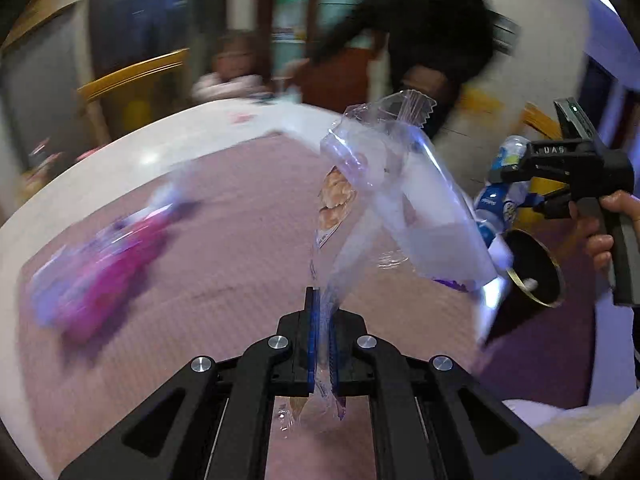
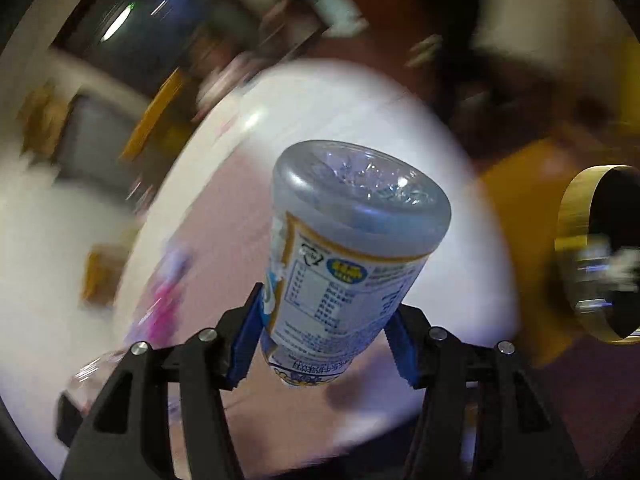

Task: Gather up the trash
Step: 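Carry the blue-capped bottle and clear bag over the black bin, then open both grippers to drop the bottle and bag into the bin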

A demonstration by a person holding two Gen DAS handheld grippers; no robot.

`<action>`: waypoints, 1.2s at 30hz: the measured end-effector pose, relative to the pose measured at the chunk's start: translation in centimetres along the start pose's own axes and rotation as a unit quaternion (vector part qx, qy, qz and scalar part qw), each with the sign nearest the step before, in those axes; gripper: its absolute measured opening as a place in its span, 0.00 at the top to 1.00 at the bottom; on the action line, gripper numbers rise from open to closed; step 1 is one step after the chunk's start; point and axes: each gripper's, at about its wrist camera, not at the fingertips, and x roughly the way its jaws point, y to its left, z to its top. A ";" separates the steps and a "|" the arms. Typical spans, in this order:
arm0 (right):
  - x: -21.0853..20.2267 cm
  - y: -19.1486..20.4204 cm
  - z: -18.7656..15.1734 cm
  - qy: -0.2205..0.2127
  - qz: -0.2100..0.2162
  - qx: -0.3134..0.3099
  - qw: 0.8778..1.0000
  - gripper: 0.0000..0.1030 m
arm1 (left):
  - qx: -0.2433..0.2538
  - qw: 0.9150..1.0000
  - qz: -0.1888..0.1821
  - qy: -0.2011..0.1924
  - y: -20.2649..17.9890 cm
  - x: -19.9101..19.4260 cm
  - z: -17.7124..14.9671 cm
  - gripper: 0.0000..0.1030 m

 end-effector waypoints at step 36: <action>-8.0 -38.0 -2.7 -0.073 -0.161 0.287 0.941 0.14 | 0.259 0.925 -0.210 0.183 -41.9 26.9 4.9 0.96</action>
